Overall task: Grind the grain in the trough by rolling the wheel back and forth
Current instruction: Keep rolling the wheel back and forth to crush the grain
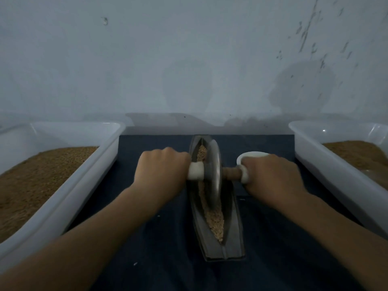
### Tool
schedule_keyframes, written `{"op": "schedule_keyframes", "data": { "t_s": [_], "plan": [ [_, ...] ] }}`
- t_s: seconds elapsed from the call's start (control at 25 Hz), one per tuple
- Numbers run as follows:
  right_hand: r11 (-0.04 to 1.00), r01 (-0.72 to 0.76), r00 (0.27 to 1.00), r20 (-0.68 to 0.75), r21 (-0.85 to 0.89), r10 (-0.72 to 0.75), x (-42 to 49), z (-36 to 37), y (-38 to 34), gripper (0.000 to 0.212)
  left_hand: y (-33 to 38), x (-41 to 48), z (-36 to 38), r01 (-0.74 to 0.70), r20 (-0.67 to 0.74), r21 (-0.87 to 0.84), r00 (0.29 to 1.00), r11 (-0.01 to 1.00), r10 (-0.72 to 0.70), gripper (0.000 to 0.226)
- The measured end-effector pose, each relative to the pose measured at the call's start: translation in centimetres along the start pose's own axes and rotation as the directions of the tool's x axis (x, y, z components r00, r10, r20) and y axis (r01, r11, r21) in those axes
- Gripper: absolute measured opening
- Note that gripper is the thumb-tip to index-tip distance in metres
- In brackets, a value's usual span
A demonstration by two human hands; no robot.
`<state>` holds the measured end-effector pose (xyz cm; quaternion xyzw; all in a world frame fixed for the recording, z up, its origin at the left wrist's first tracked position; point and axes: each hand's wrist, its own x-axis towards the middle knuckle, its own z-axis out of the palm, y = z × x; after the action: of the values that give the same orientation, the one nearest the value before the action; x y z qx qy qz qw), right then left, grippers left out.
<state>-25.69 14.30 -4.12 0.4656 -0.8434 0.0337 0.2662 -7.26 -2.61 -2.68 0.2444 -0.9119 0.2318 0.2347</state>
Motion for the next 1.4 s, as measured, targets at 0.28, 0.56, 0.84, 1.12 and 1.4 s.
{"op": "schedule_keyframes", "data": {
  "t_s": [0.28, 0.56, 0.84, 1.12, 1.4],
  "plan": [
    [0.998, 0.018, 0.998, -0.06, -0.056, -0.021, 0.8, 0.0, -0.3, 0.017, 0.0, 0.1, 1.0, 0.044, 0.117, -0.012, 0.992, 0.999, -0.042, 0.017],
    [0.996, -0.052, 0.999, 0.007, 0.068, 0.051, 2.8, 1.5, -0.3, 0.028, 0.1, 3.1, 0.9, 0.044, 0.088, 0.013, 0.995, 0.999, -0.045, 0.011],
    [0.984, 0.132, 0.989, -0.052, -0.122, -0.139, -0.1, -2.3, -0.7, 0.058, -1.2, -3.2, 0.4, 0.021, 0.094, -0.017, 0.995, 1.0, -0.02, 0.031],
    [1.0, -0.016, 0.998, 0.062, 0.015, 0.015, 5.7, -0.2, -1.4, 0.003, -0.6, 4.1, 2.0, 0.148, 0.209, -0.076, 0.969, 0.986, -0.13, 0.009],
    [0.984, 0.167, 0.981, -0.092, -0.066, -0.173, -1.7, -2.5, 0.1, 0.041, -0.9, -3.1, -1.5, -0.052, -0.001, -0.062, 0.999, 0.997, 0.052, 0.055]
  ]
}}
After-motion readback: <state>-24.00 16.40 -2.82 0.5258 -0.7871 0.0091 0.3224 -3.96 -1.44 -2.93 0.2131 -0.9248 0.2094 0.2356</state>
